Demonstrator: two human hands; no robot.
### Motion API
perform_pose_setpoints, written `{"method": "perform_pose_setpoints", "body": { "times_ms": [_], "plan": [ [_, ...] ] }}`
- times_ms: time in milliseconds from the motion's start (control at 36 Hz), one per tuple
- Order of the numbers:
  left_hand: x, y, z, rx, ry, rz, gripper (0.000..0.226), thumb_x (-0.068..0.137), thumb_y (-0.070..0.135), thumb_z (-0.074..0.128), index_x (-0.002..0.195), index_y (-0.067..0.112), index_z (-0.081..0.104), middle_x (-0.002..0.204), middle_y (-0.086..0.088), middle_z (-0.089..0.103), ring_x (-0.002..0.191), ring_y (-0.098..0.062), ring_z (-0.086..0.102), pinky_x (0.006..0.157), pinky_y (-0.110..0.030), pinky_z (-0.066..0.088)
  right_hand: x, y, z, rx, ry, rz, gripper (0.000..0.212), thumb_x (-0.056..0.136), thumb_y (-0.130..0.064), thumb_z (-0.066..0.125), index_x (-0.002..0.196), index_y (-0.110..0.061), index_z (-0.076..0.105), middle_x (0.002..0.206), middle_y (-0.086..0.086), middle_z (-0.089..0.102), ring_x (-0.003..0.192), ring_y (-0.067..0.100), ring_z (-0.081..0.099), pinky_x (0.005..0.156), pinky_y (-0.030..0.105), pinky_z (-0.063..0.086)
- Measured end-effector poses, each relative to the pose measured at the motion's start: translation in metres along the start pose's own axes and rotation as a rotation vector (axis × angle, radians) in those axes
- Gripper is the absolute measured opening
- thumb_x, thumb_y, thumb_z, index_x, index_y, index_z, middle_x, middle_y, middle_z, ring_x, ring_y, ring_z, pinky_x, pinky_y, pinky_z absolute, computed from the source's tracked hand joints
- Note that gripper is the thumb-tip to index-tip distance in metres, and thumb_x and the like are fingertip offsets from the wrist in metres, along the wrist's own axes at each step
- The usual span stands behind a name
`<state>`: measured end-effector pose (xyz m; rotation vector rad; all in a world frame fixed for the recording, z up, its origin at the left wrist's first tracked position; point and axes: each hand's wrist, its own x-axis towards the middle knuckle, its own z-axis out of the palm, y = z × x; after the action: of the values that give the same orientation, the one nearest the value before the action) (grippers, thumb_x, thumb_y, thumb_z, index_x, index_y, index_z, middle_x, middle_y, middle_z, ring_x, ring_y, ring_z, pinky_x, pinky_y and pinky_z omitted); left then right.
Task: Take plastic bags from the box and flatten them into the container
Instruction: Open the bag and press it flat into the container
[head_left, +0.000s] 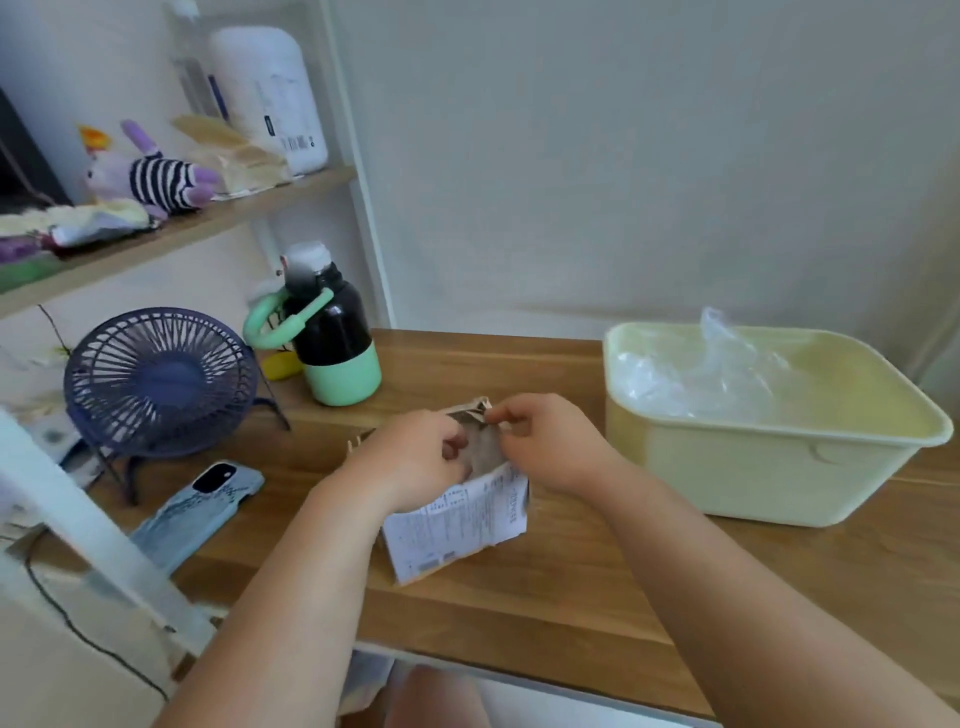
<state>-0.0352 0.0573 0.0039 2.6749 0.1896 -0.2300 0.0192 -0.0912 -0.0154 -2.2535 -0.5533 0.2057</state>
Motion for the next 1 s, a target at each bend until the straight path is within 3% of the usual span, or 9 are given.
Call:
{"method": "perform_pose_setpoints", "body": {
  "times_ms": [222, 306, 389, 444, 528, 639, 722, 861, 1000],
  "plan": [
    [0.011, 0.005, 0.006, 0.214, -0.031, -0.024, 0.033, 0.091, 0.015, 0.056, 0.121, 0.029, 0.061, 0.11, 0.007, 0.064, 0.097, -0.014, 0.06, 0.079, -0.031, 0.051, -0.003, 0.008, 0.005, 0.04, 0.001, -0.002, 0.03, 0.093, -0.016, 0.049, 0.117, -0.024, 0.065, 0.108, -0.004, 0.067, 0.093, 0.016, 0.064, 0.081, 0.03, 0.053],
    [0.008, 0.006, 0.015, 0.358, 0.143, -0.044, 0.023, 0.091, 0.018, 0.058, 0.113, 0.027, 0.061, 0.111, 0.002, 0.058, 0.099, -0.02, 0.057, 0.072, -0.033, 0.048, -0.005, 0.013, 0.009, 0.066, 0.018, -0.013, 0.031, 0.094, -0.015, 0.048, 0.119, -0.024, 0.064, 0.108, 0.0, 0.069, 0.093, 0.021, 0.065, 0.082, 0.032, 0.054],
    [-0.002, 0.004, 0.018, 0.409, 0.302, -0.071, 0.019, 0.094, 0.036, 0.058, 0.11, 0.026, 0.058, 0.109, 0.003, 0.051, 0.102, -0.02, 0.053, 0.068, -0.031, 0.037, -0.005, 0.018, 0.011, 0.118, 0.024, -0.008, 0.03, 0.094, -0.016, 0.048, 0.118, -0.024, 0.065, 0.099, 0.008, 0.071, 0.072, 0.019, 0.062, 0.07, 0.029, 0.052],
    [-0.009, 0.005, 0.015, 0.412, 0.272, -0.154, 0.027, 0.093, 0.044, 0.057, 0.111, 0.024, 0.059, 0.099, 0.003, 0.05, 0.092, -0.019, 0.052, 0.064, -0.029, 0.036, -0.003, 0.02, 0.012, 0.141, 0.004, 0.007, 0.03, 0.094, -0.017, 0.048, 0.117, -0.026, 0.064, 0.096, 0.009, 0.072, 0.064, 0.014, 0.054, 0.061, 0.025, 0.048],
    [-0.009, 0.009, 0.011, 0.451, 0.167, -0.216, 0.029, 0.094, 0.04, 0.057, 0.114, 0.019, 0.058, 0.09, 0.001, 0.045, 0.08, -0.018, 0.047, 0.06, -0.028, 0.036, -0.001, 0.021, 0.014, 0.158, 0.007, 0.025, 0.028, 0.094, -0.02, 0.049, 0.115, -0.028, 0.065, 0.099, 0.003, 0.072, 0.077, 0.02, 0.063, 0.071, 0.026, 0.052],
    [-0.003, 0.005, 0.011, 0.391, 0.149, -0.2, 0.026, 0.093, 0.015, 0.057, 0.118, 0.018, 0.055, 0.098, 0.0, 0.038, 0.084, -0.019, 0.044, 0.068, -0.03, 0.039, 0.0, 0.024, 0.019, 0.192, 0.033, 0.024, 0.027, 0.095, -0.018, 0.048, 0.114, -0.026, 0.065, 0.058, -0.014, 0.061, 0.047, 0.003, 0.044, 0.047, 0.013, 0.038],
    [-0.002, 0.0, 0.013, 0.374, 0.161, -0.188, 0.026, 0.091, 0.017, 0.062, 0.115, 0.019, 0.053, 0.099, 0.001, 0.036, 0.085, -0.019, 0.044, 0.068, -0.031, 0.039, -0.001, 0.027, 0.021, 0.209, 0.045, 0.026, 0.027, 0.095, -0.017, 0.047, 0.114, -0.026, 0.065, 0.039, -0.02, 0.044, 0.039, 0.002, 0.037, 0.044, 0.01, 0.032],
    [-0.005, -0.002, 0.016, 0.38, 0.215, -0.165, 0.031, 0.091, 0.017, 0.062, 0.12, 0.021, 0.052, 0.107, -0.001, 0.046, 0.093, -0.02, 0.051, 0.068, -0.03, 0.038, -0.006, 0.023, 0.022, 0.187, 0.067, 0.0, 0.028, 0.096, -0.017, 0.046, 0.117, -0.024, 0.063, 0.042, -0.018, 0.046, 0.04, 0.003, 0.039, 0.046, 0.012, 0.033],
    [-0.01, 0.001, 0.016, 0.395, 0.3, -0.255, 0.041, 0.09, 0.035, 0.065, 0.119, 0.014, 0.047, 0.109, -0.004, 0.055, 0.099, -0.024, 0.058, 0.063, -0.029, 0.037, -0.012, 0.018, 0.025, 0.031, 0.086, -0.089, 0.032, 0.098, -0.022, 0.042, 0.125, -0.026, 0.058, 0.074, -0.01, 0.049, 0.055, 0.002, 0.042, 0.053, 0.015, 0.033]
  ]
}}
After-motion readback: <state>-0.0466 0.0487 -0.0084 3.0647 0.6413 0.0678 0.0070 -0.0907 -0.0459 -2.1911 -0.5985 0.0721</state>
